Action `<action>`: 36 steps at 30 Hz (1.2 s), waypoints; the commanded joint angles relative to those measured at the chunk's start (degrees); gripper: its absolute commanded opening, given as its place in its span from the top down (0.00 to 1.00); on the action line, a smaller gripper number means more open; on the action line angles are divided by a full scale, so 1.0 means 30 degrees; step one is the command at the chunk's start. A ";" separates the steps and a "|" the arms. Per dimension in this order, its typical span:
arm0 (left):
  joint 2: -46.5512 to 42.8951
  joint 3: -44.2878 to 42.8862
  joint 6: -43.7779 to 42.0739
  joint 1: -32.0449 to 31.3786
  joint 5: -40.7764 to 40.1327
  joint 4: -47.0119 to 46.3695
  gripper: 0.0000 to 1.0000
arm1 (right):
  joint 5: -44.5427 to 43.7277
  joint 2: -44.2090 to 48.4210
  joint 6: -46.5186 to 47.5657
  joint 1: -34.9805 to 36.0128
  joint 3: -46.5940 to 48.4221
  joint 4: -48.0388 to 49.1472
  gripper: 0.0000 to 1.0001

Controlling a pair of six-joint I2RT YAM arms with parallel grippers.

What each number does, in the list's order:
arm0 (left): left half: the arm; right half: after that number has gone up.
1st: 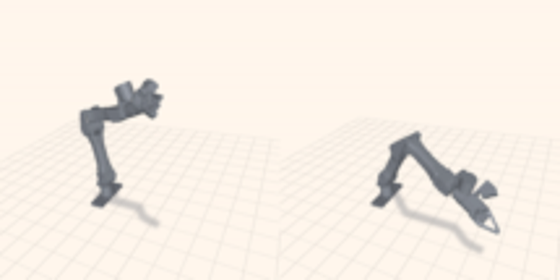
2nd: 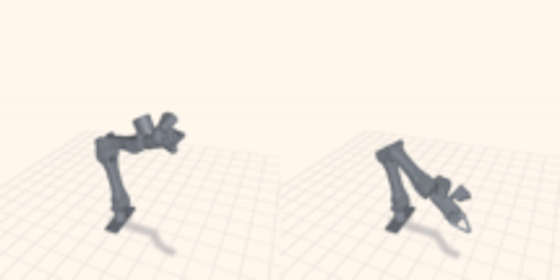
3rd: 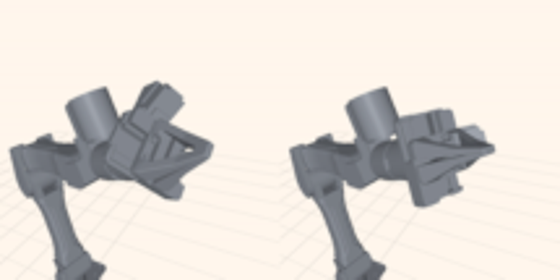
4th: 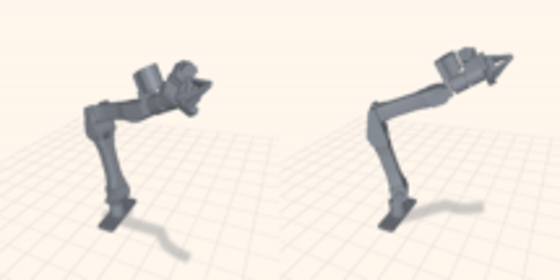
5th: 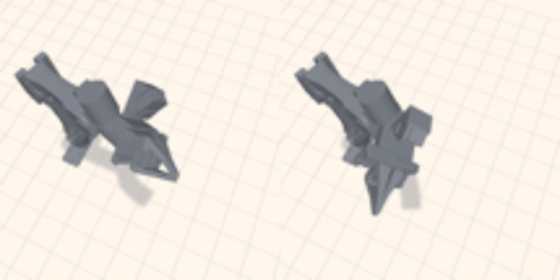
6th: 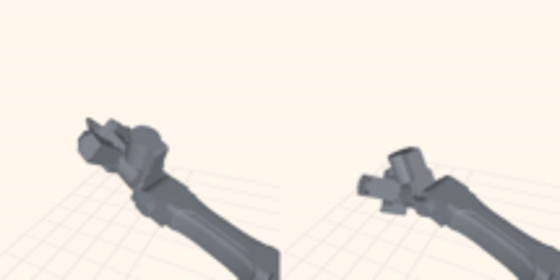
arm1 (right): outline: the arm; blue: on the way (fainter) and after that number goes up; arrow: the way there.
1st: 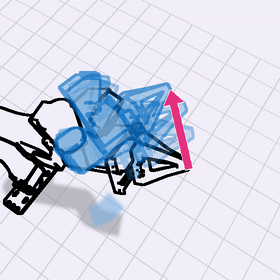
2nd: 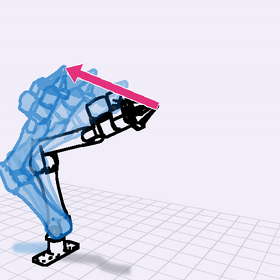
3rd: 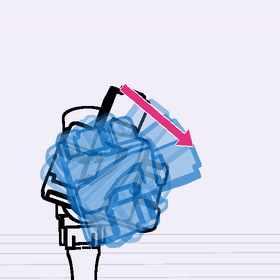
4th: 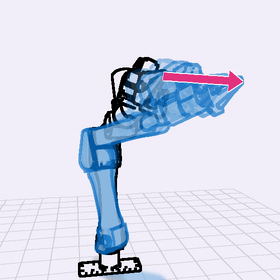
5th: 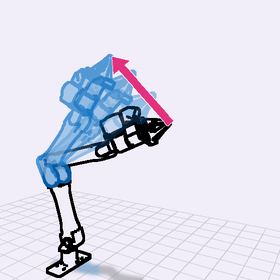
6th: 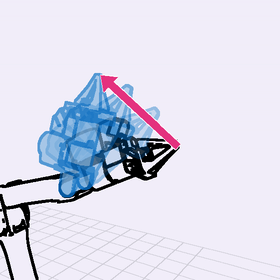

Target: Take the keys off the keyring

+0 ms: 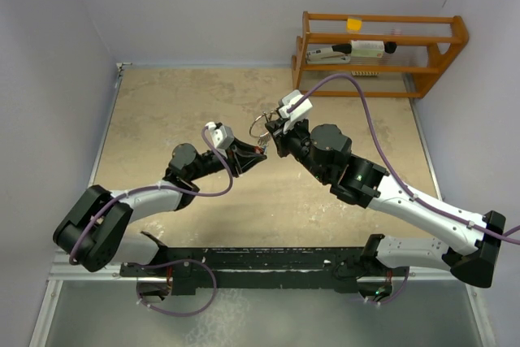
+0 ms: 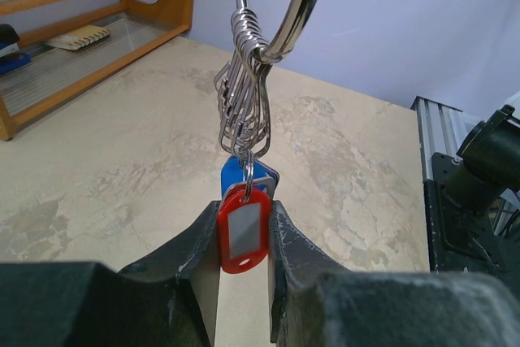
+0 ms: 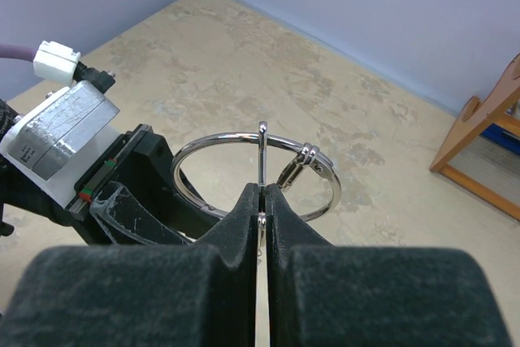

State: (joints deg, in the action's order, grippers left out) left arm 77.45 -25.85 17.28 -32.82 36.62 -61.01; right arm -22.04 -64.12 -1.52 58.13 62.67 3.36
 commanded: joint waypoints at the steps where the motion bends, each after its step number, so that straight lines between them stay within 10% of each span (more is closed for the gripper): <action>1: -0.0658 -0.0140 -0.0740 -0.0127 0.0187 0.0464 0.83 | -0.0448 0.0603 0.0244 0.0078 0.0643 0.1400 1.00; 20: -0.0255 -0.0420 0.0411 -0.0135 0.0927 -0.0875 0.65 | -0.0200 0.0530 0.0039 0.0086 0.0477 0.1420 1.00; 30: 0.0815 -0.0380 0.1469 -0.0135 0.1057 -0.3338 0.72 | -0.0007 0.0652 -0.0107 0.0098 0.0307 0.1583 1.00; 36: 0.1354 -0.0445 0.1892 -0.0135 0.1302 -0.4068 1.00 | -0.0172 0.0769 -0.0121 0.0100 0.0283 0.1489 1.00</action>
State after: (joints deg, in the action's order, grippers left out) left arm 80.97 -25.85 21.50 -32.84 39.03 -67.81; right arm -21.91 -64.10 -1.61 58.13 62.67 3.79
